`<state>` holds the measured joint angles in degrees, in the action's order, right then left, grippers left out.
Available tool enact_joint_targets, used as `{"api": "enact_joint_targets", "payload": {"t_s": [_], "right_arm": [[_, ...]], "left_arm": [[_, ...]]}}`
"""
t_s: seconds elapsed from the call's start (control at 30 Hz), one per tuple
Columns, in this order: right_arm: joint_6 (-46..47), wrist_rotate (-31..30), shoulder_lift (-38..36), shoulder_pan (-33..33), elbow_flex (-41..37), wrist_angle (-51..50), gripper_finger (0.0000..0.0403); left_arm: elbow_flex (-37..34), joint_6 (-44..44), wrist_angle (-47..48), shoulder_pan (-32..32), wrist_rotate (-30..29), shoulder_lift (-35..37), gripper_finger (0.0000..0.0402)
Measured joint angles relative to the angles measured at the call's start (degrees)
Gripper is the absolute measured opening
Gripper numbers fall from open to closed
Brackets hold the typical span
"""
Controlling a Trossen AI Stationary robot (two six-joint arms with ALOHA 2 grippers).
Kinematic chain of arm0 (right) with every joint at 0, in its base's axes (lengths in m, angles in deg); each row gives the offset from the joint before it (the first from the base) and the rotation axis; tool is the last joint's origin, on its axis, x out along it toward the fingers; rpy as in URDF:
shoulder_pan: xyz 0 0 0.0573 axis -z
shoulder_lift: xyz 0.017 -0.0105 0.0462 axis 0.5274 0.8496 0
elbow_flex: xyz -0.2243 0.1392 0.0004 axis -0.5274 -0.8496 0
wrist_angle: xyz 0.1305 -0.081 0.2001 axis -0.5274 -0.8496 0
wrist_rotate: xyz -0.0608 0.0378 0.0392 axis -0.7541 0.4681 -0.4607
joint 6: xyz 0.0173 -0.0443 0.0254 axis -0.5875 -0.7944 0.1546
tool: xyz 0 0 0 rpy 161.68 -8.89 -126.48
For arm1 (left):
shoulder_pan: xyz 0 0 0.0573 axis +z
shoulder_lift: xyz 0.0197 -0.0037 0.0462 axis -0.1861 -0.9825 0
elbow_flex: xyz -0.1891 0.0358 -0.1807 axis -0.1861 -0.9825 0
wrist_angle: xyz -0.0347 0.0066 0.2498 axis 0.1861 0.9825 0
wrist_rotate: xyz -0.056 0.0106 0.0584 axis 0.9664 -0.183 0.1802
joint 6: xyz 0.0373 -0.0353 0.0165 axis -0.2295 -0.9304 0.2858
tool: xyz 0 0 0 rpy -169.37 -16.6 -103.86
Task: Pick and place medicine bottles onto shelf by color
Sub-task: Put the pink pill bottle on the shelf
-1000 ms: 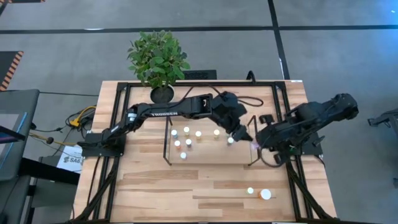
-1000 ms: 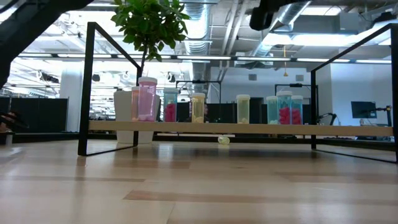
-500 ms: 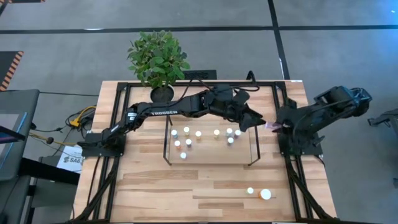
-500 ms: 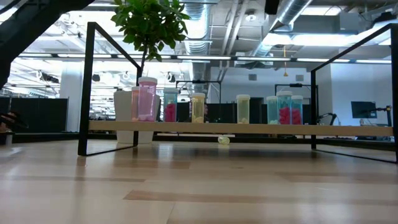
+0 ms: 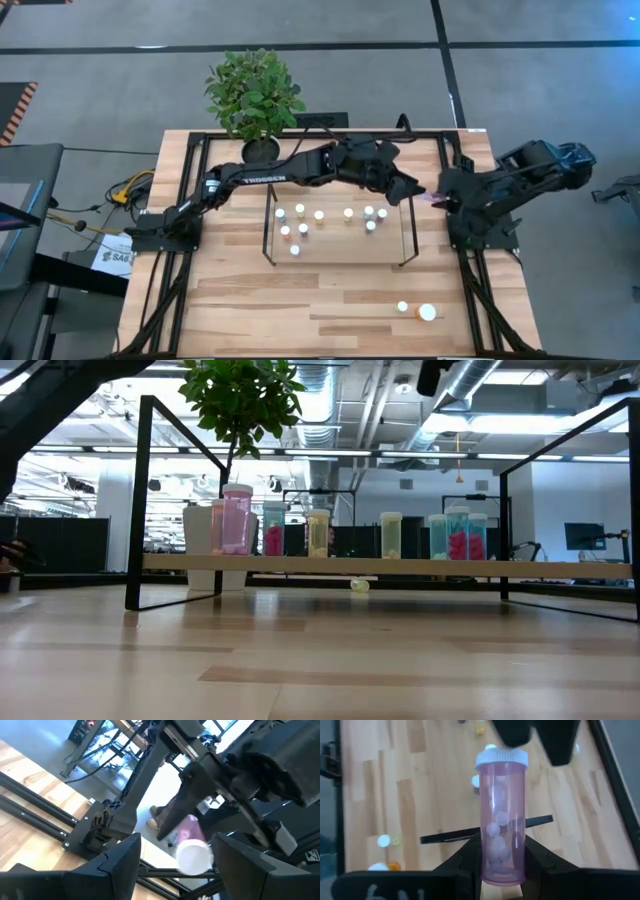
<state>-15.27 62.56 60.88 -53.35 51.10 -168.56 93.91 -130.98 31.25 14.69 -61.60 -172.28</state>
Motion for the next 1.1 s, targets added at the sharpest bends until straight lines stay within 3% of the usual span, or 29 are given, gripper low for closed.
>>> {"api": "enact_joint_targets", "payload": {"t_s": [0.33,0.63,1.1], "right_arm": [[-6.40,-0.50,2.12,8.15,-0.02,1.60,0.0108],[-8.20,-0.61,1.93,8.55,-0.02,3.58,0.0108],[-9.24,-0.55,1.99,8.51,-0.02,5.01,0.0108]], "left_arm": [[0.00,0.02,0.09,-0.83,-0.46,0.00,0.0228],[0.00,0.00,-0.04,-0.94,-1.51,0.00,0.0225],[0.00,-0.66,0.00,-0.67,-0.52,-0.02,0.0091]]}}
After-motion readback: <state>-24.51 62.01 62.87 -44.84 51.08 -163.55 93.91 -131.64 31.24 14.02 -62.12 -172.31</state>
